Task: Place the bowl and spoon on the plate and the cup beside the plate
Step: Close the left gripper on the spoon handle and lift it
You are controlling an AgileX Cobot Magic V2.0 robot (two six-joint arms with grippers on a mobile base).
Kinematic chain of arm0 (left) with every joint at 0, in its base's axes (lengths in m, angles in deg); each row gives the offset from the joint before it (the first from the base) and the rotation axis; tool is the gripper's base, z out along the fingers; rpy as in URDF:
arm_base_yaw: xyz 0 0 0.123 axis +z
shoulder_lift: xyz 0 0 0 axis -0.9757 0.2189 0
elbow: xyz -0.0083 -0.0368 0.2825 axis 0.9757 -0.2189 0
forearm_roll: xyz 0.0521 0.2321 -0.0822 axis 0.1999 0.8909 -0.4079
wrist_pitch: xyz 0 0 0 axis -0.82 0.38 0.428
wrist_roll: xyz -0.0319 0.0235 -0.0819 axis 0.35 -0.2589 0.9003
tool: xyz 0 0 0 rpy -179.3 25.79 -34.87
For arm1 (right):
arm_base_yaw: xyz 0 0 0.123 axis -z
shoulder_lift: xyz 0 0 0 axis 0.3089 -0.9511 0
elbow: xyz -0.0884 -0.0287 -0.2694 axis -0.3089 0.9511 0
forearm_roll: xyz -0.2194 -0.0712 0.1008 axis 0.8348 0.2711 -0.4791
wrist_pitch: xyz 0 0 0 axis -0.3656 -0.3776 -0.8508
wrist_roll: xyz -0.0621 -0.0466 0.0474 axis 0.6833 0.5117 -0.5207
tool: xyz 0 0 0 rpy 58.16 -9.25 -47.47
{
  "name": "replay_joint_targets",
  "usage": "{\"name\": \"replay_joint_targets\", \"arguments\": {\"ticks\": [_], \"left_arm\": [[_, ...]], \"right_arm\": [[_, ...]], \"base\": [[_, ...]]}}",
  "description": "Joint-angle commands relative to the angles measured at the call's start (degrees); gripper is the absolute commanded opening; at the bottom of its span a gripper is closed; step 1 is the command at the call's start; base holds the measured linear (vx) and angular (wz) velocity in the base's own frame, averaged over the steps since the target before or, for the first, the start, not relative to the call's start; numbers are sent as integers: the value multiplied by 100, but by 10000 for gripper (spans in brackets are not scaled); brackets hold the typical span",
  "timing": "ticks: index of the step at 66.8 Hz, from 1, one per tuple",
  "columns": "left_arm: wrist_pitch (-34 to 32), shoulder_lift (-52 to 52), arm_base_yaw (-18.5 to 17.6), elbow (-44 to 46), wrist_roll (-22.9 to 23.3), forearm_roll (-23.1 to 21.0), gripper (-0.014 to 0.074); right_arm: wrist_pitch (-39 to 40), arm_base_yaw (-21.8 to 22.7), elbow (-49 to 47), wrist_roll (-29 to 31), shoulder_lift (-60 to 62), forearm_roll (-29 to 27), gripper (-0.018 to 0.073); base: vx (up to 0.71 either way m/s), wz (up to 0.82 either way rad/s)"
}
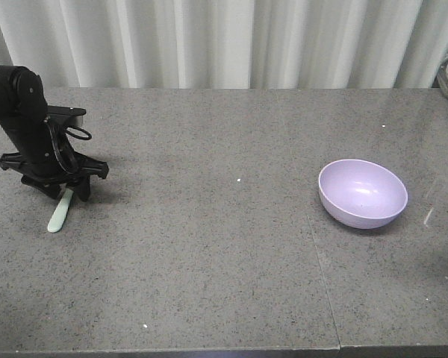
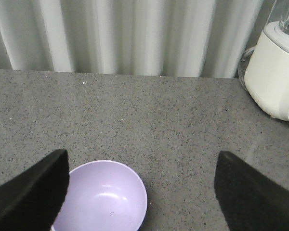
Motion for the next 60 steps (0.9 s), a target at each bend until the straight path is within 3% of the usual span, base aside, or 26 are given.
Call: {"name": "replay_joint_targets", "arguments": {"ticks": [1, 21, 32, 45, 60], "left_arm": [[92, -214, 4, 180, 6, -57, 317], [262, 61, 4, 180, 11, -57, 85], [258, 41, 4, 180, -7, -44, 4], [32, -270, 4, 185, -7, -49, -8], [-499, -1347, 4, 185, -7, -51, -6]], "right_arm": [[385, 6, -175, 31, 52, -61, 587], [324, 6, -175, 31, 52, -69, 587], [324, 6, -175, 31, 52, -69, 587], [306, 6, -175, 31, 52, -69, 587], [307, 6, -175, 31, 52, -135, 587]], "base": [[0, 0], [0, 0], [0, 0], [0, 0], [0, 0]]}}
